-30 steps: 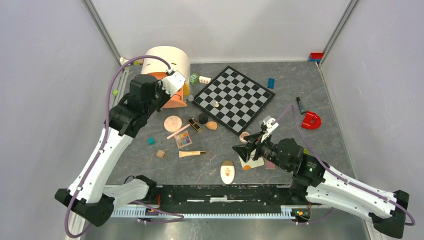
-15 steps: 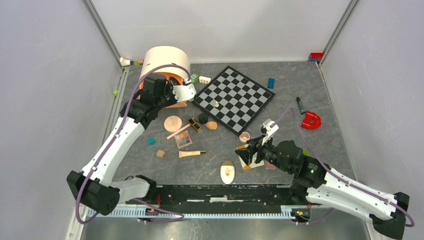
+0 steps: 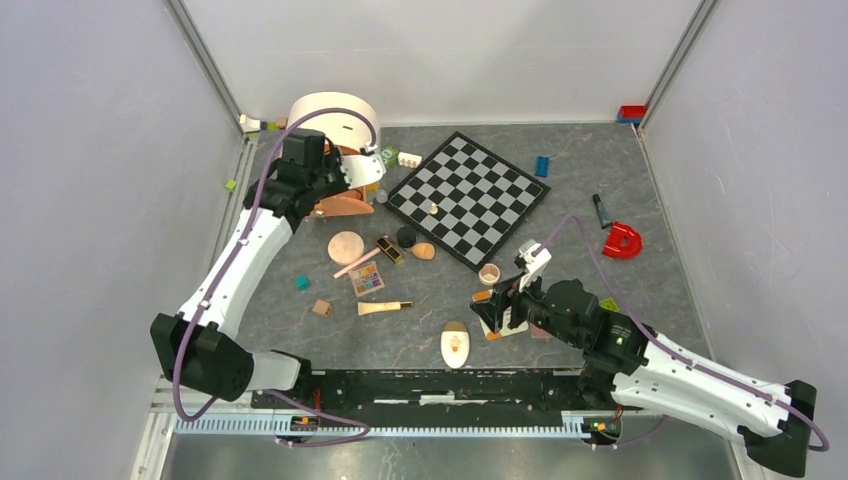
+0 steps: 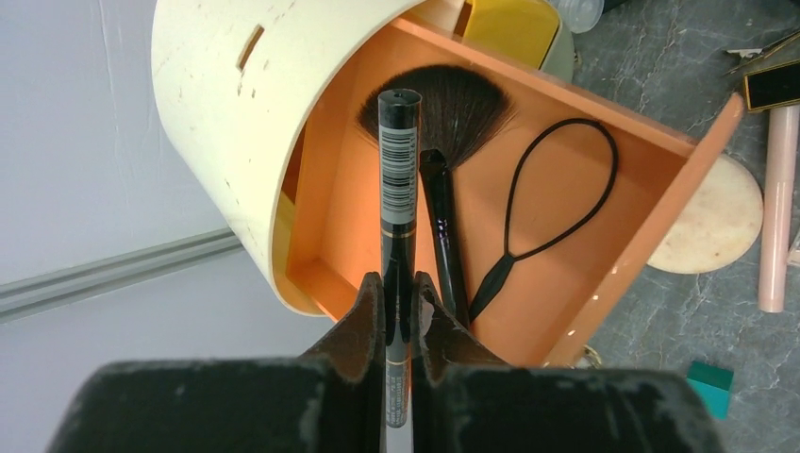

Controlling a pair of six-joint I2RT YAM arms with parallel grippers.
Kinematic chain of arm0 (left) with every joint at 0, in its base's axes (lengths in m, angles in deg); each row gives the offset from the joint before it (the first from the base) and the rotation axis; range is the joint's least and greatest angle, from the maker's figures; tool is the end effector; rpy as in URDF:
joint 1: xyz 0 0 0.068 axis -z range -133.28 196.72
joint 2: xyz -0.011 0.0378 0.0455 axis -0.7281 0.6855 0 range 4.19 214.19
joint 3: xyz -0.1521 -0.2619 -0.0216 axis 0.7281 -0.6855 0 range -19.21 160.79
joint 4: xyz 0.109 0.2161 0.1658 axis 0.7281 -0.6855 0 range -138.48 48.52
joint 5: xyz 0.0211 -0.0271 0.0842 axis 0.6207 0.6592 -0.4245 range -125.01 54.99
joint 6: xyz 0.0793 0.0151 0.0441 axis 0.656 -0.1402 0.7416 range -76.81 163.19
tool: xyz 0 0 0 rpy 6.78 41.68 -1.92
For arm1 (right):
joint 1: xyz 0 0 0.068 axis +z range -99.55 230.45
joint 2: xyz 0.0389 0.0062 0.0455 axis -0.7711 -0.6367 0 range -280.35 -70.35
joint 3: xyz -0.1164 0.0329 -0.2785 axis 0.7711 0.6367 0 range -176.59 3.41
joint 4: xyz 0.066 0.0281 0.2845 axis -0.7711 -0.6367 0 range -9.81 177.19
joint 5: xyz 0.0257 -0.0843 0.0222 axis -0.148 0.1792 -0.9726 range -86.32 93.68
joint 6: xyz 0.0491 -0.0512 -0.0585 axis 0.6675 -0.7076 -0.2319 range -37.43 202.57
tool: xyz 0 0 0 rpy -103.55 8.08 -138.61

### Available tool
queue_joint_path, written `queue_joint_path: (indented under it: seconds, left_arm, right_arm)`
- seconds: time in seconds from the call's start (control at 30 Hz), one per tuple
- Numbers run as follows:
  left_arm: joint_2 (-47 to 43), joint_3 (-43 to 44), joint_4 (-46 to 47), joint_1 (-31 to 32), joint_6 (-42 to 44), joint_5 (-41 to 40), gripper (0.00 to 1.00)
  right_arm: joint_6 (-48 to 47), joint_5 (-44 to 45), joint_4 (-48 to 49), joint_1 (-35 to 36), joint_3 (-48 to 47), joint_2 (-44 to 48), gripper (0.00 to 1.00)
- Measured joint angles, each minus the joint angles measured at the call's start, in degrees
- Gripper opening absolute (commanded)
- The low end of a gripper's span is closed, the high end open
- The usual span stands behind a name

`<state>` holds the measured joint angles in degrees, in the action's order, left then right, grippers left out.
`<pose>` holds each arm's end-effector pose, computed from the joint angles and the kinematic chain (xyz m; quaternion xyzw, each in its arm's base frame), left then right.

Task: Organize the makeup
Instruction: Place the makeup in the drawer.

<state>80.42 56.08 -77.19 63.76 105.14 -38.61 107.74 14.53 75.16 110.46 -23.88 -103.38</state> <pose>0.3409 -0.0990 0.3628 0.5571 0.6982 0.1974 0.4040 0.1150 0.1682 0.2593 -0.1876 0.7840 0.3408 0.4836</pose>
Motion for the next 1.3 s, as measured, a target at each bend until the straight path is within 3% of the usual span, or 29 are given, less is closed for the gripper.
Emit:
queue_joint_path:
  seconds: [0.3, 0.67, 0.87, 1.3]
  left_arm:
    - [3.8, 2.1, -0.2, -3.5, 1.0, 3.7, 0.02]
    - [6.3, 1.1, 0.8, -4.3, 5.7, 0.9, 0.05]
    - [7.8, 1.1, 2.3, -4.6, 5.9, 0.6, 0.20]
    - [10.0, 1.2, 3.1, -4.6, 6.1, -0.8, 0.27]
  right_arm:
    - [-1.5, -1.2, -1.6, 0.0, -0.1, -5.3, 0.76]
    - [-1.7, -1.8, -1.8, 0.0, -0.6, -7.0, 0.76]
    - [-2.2, -2.0, -1.9, 0.0, -1.2, -8.0, 0.76]
    - [-3.4, -2.7, -2.3, 0.0, -2.7, -10.3, 0.77]
